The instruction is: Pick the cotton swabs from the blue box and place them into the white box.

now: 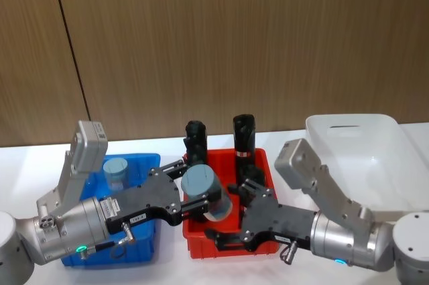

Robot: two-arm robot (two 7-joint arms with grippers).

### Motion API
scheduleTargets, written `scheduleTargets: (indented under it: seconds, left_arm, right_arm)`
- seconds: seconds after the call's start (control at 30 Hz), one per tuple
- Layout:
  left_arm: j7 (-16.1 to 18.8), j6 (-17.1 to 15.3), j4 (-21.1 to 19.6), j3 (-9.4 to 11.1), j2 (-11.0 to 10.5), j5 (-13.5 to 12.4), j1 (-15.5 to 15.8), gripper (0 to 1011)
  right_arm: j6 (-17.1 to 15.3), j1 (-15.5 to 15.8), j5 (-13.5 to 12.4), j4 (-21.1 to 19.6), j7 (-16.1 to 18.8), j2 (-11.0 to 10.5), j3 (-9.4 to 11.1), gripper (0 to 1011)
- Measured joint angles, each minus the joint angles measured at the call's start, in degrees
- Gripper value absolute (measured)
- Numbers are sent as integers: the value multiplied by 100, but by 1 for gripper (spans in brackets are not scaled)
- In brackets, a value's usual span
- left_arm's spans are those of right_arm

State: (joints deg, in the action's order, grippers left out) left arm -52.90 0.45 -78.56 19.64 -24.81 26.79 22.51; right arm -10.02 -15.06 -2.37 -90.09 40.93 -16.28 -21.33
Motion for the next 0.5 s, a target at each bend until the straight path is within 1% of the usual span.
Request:
scheduleTargets:
  seconds: [0.5]
  left_arm:
    - [0, 0, 0, 0, 0, 0, 0, 669]
  right_arm:
    - [49, -235, 183, 235, -35, 148, -88, 1002]
